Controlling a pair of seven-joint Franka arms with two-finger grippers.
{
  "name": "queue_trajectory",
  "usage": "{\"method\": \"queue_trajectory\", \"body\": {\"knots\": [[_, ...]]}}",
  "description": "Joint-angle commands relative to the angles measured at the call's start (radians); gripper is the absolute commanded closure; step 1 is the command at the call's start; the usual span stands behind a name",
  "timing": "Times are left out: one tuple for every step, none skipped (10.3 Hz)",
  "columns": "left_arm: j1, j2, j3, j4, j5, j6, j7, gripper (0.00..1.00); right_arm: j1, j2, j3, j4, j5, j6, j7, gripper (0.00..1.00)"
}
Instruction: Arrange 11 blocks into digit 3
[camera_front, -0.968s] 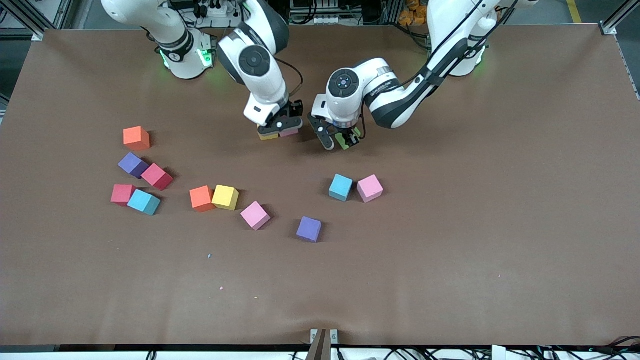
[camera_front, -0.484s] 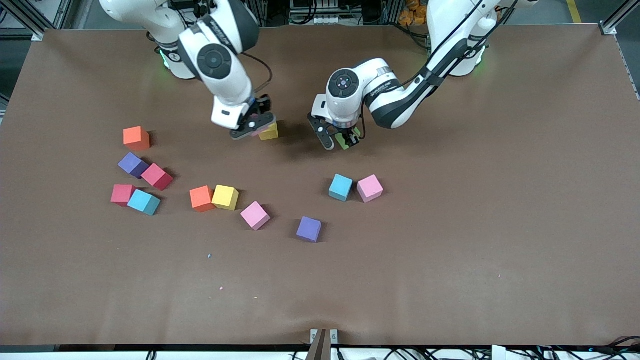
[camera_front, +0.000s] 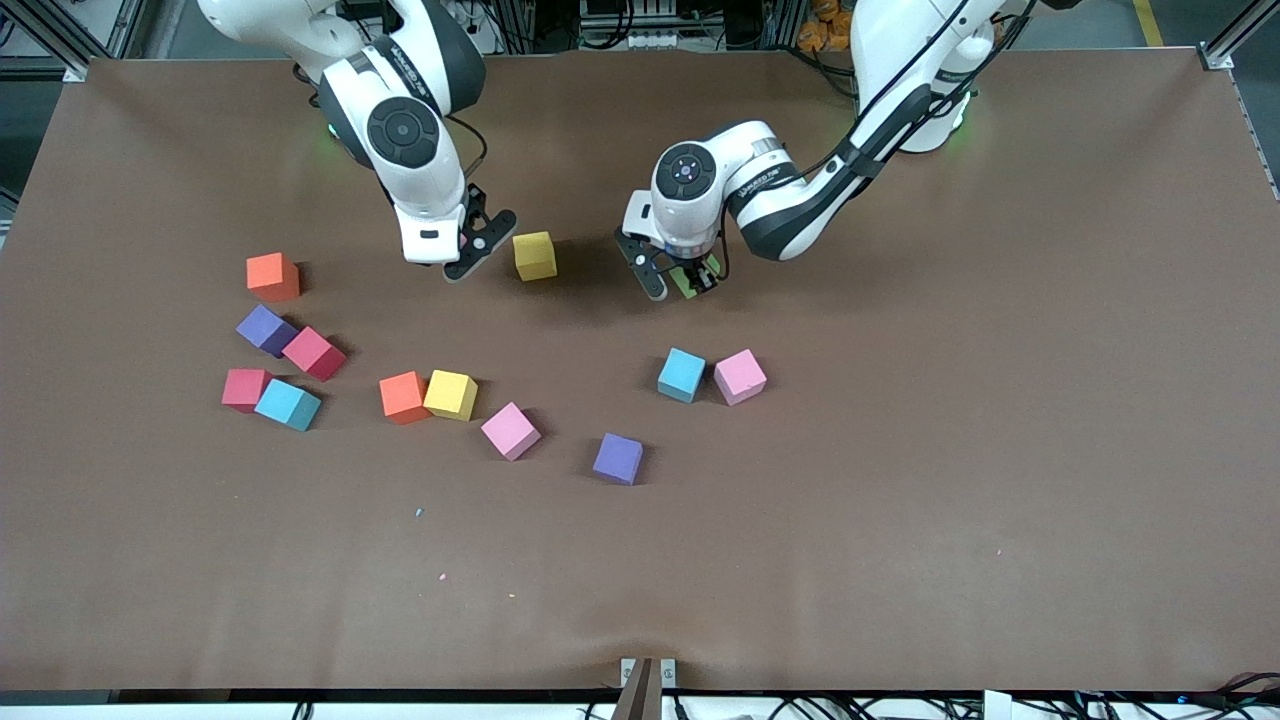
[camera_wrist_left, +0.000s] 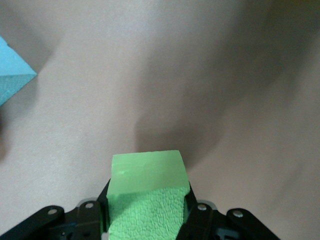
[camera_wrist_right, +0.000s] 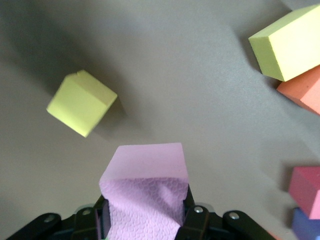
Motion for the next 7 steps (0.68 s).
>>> {"method": "queue_trajectory", "body": {"knots": [[-0.011, 0.034, -0.004, 0.045, 0.034, 0.001, 0.06, 1.0, -0.006, -0.044, 0.013, -0.095, -0.05, 0.087, -0.15, 0.93], [-0.011, 0.051, -0.004, 0.058, 0.034, 0.003, 0.101, 1.0, -0.002, -0.047, 0.014, -0.125, -0.052, 0.124, -0.182, 0.93], [-0.019, 0.061, -0.006, 0.068, 0.034, 0.003, 0.111, 1.0, 0.02, -0.044, 0.017, -0.139, -0.062, 0.154, -0.186, 0.94], [-0.052, 0.064, -0.004, 0.076, 0.034, 0.003, 0.117, 1.0, 0.038, -0.039, 0.017, -0.155, -0.079, 0.193, -0.196, 0.94], [-0.062, 0.065, -0.004, 0.075, 0.035, 0.003, 0.131, 1.0, 0.041, -0.034, 0.019, -0.184, -0.081, 0.248, -0.222, 0.94], [-0.065, 0.065, -0.004, 0.073, 0.04, 0.0, 0.16, 1.0, 0.048, -0.028, 0.018, -0.198, -0.082, 0.272, -0.232, 0.95], [-0.059, 0.065, -0.004, 0.073, 0.04, -0.002, 0.198, 1.0, 0.055, -0.016, 0.017, -0.196, -0.082, 0.293, -0.247, 0.95]]}}
